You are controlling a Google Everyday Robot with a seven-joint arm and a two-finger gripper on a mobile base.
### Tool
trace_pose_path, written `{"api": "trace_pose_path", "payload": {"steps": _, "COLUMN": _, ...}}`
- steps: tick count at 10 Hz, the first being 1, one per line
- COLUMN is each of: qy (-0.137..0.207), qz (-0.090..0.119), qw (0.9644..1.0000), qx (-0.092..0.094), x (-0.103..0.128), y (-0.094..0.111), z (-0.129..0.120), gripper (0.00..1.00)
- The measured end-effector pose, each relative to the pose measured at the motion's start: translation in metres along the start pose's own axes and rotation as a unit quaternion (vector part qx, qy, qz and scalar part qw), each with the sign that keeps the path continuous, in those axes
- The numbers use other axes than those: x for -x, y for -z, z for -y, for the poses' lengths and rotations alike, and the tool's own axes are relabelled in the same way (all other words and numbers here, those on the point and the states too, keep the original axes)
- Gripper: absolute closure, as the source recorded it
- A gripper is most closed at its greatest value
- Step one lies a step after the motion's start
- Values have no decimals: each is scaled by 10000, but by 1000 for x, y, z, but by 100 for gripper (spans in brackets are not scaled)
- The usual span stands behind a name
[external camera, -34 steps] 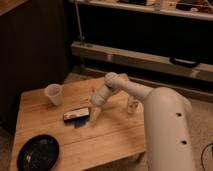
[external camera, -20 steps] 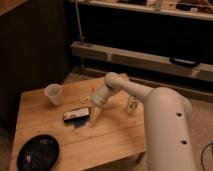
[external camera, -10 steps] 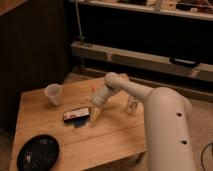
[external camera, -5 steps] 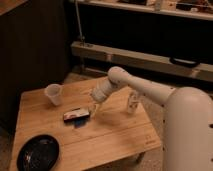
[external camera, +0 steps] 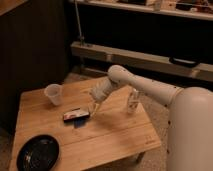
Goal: Pick up the ceramic cup
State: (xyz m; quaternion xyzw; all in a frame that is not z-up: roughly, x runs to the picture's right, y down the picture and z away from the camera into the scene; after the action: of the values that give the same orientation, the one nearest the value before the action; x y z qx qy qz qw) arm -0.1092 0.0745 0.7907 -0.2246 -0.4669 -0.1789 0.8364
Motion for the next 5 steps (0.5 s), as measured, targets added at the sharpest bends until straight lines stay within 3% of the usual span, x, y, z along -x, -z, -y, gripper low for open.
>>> {"api": "trace_pose_path", "payload": {"steps": 2, "qy": 547, "qz": -298, "qw": 9980, "qx": -80, "x": 19, "y": -1, "z": 25, "gripper": 20}}
{"api": "trace_pose_path", "payload": {"steps": 5, "qy": 1352, "qz": -724, "qw": 9881, "qx": -132, "x": 60, "y": -20, "z": 88, "gripper": 20}}
